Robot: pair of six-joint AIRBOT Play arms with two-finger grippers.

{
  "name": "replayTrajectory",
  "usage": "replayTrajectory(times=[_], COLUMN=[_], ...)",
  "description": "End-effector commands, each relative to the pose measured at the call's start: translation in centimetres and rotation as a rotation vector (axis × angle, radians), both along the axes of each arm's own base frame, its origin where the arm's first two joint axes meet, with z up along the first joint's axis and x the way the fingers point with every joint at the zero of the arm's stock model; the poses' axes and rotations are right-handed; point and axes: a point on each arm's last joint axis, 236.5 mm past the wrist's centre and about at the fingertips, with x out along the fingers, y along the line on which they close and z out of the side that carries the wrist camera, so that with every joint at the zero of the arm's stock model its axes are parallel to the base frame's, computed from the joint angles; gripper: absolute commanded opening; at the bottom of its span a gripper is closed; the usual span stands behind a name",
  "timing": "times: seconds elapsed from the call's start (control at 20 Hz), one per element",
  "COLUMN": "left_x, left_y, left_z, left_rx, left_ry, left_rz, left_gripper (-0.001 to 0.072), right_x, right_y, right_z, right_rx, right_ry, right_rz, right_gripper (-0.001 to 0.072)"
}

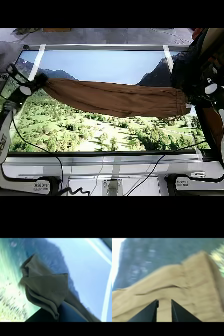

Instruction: Fold the clothes and pants, and hang the long-sleeved shirts on hangers.

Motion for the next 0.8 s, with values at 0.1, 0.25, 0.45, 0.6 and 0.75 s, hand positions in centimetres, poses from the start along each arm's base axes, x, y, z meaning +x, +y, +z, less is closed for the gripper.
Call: replayTrajectory(times=[0.1,0.25,0.45,0.6,0.75], left_x=[-2.6,-4.2,-5.8,-7.4,-9.1], left_y=[-1.0,-2.8,-7.2,-10.3,-12.7], left_z=[6.5,7.2,10.5,14.7,18.2], left_rx=[0.128,0.221,0.373,0.429,0.437], left_ry=[-0.022,0.031,-0.003,-0.091,-0.169], left_rz=[-0.082,-0.189,-0.347,-0.408,-0.439], left_gripper=[0.0020,0.0020,0.0020,0.0020,0.0020], right_x=[4.6,5.3,3.7,2.1,0.7], right_y=[11.2,21.0,33.9,42.3,49.1], right_z=[5.5,5.8,2.6,0.0,-1.1], right_rx=[-0.008,0.037,0.070,0.093,0.125], right_ry=[-0.199,-0.268,-0.255,-0.175,-0.149], right_rz=[0.176,0.293,0.490,0.650,0.761], right_gripper=[0.0028,0.0026,0.0026,0.0025,0.0025])
